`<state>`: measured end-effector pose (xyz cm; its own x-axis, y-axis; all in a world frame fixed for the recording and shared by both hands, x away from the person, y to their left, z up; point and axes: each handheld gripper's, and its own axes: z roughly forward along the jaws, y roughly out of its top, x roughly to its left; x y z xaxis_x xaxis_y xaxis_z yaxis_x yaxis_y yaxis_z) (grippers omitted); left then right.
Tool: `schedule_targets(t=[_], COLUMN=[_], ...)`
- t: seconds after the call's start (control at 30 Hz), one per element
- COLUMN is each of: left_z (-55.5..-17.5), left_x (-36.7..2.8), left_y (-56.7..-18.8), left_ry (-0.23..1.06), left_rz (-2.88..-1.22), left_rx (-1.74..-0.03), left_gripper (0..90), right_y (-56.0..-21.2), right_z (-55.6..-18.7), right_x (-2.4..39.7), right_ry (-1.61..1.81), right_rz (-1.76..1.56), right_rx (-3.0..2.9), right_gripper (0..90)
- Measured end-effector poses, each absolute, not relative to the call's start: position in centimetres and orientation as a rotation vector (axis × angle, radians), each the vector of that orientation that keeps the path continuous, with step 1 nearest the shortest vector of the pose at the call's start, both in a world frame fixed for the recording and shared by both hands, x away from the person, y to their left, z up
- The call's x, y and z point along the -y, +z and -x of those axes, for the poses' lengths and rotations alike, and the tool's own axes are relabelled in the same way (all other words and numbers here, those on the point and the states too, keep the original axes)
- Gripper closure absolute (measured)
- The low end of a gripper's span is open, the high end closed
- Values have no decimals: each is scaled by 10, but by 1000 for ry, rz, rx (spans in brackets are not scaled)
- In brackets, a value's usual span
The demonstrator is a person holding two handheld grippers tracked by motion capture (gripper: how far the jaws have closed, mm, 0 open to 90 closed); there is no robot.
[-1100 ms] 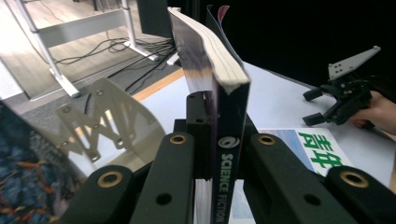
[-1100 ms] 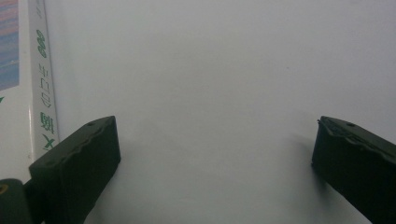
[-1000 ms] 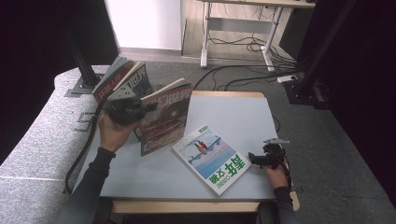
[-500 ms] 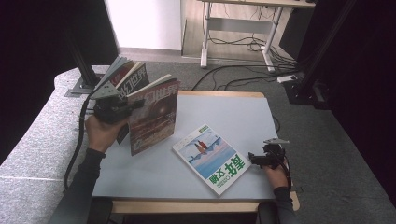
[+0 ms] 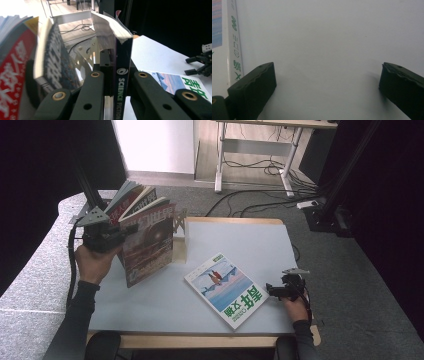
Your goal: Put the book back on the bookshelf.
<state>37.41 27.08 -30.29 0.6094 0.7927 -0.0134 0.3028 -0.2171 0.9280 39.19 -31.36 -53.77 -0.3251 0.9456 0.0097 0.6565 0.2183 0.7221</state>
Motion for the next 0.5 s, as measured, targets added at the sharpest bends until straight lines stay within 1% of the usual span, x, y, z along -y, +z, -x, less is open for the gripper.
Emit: schedule_targets(t=[0.5], left_z=[-382], left_x=[-286], left_y=[-304], left_ry=[640], left_rz=[-1756], left_rx=[-979], left_gripper=[842], right_y=[-538], right_z=[-392], right_x=[314], right_ry=[889], right_rz=[-1479], right_rx=[-2063], right_gripper=[6])
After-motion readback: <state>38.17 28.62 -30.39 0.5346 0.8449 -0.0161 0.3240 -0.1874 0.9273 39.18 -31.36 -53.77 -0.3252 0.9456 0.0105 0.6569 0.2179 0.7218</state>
